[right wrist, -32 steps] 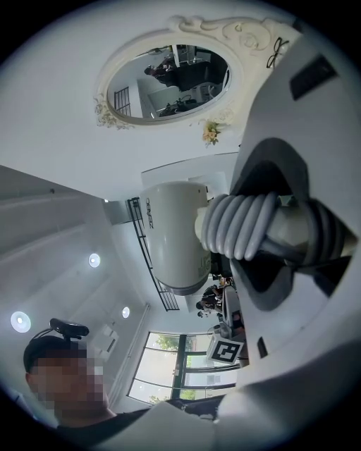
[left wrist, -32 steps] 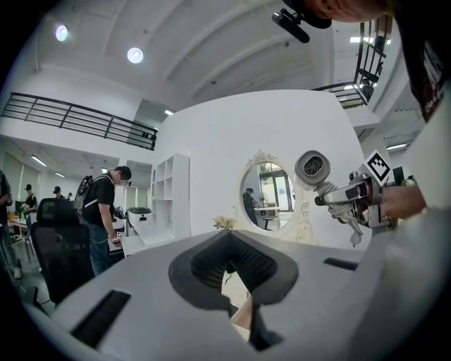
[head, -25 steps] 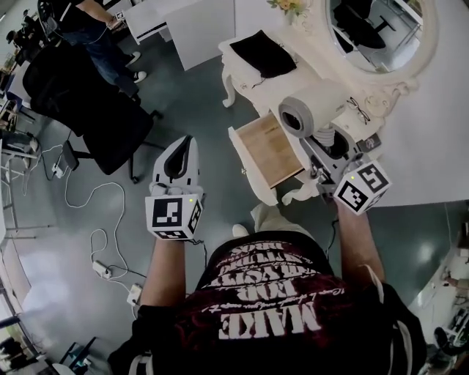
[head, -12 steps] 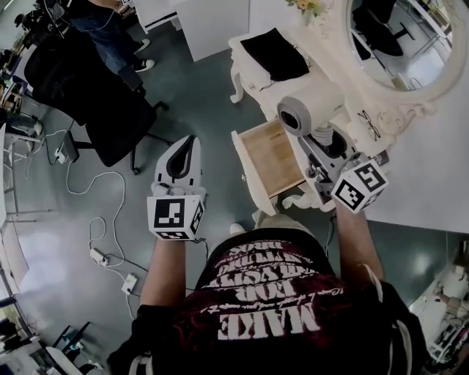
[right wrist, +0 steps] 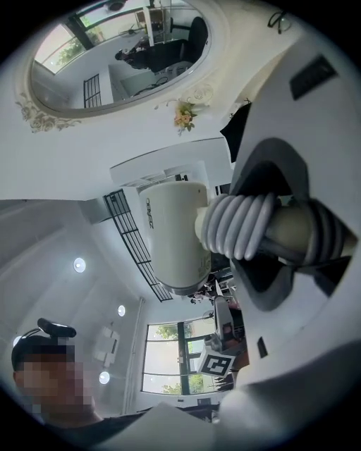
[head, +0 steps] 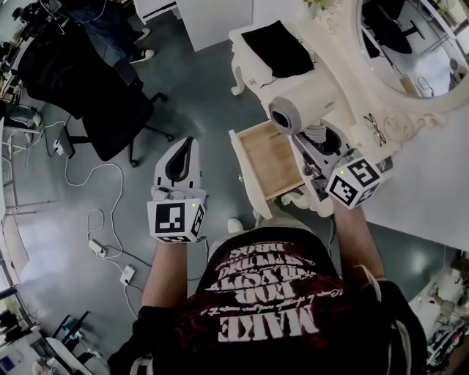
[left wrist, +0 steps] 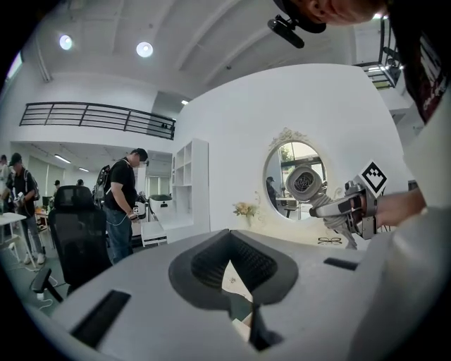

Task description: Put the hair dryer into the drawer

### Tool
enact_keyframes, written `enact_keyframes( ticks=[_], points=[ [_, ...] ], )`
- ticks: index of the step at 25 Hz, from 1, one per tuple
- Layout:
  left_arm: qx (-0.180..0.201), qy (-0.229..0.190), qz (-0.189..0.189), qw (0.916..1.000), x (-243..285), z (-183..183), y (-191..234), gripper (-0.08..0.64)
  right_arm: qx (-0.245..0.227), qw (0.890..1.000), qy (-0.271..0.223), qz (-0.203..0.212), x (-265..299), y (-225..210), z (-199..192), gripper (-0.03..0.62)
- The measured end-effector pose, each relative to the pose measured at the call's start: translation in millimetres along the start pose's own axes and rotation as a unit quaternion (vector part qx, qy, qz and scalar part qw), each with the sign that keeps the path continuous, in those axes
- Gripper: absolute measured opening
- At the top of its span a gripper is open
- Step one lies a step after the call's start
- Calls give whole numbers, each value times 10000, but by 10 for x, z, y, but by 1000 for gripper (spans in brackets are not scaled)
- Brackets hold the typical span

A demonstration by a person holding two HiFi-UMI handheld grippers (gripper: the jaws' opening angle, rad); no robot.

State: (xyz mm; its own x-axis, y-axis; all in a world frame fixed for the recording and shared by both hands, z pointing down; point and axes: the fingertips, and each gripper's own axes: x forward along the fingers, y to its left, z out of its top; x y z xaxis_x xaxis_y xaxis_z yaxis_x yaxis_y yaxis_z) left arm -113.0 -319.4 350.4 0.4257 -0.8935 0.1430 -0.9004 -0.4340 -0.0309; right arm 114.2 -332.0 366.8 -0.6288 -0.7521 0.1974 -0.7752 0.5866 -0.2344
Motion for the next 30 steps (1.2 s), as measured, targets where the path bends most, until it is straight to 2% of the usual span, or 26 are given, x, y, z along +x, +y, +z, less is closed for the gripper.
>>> enact_keyframes(
  ticks=[4,18,30],
  points=[
    [-91,96,189,9997,77,-115,74,5,11,10000,25,38,143,-92,-118,227],
    [-183,305,247,9991,248,-417,34,5,306,9983,486,22,349,-353,-777,227],
    [-261,495,416,9976,122,-709,36,5,435,9951,883,-56,492,-415,-1388,227]
  ],
)
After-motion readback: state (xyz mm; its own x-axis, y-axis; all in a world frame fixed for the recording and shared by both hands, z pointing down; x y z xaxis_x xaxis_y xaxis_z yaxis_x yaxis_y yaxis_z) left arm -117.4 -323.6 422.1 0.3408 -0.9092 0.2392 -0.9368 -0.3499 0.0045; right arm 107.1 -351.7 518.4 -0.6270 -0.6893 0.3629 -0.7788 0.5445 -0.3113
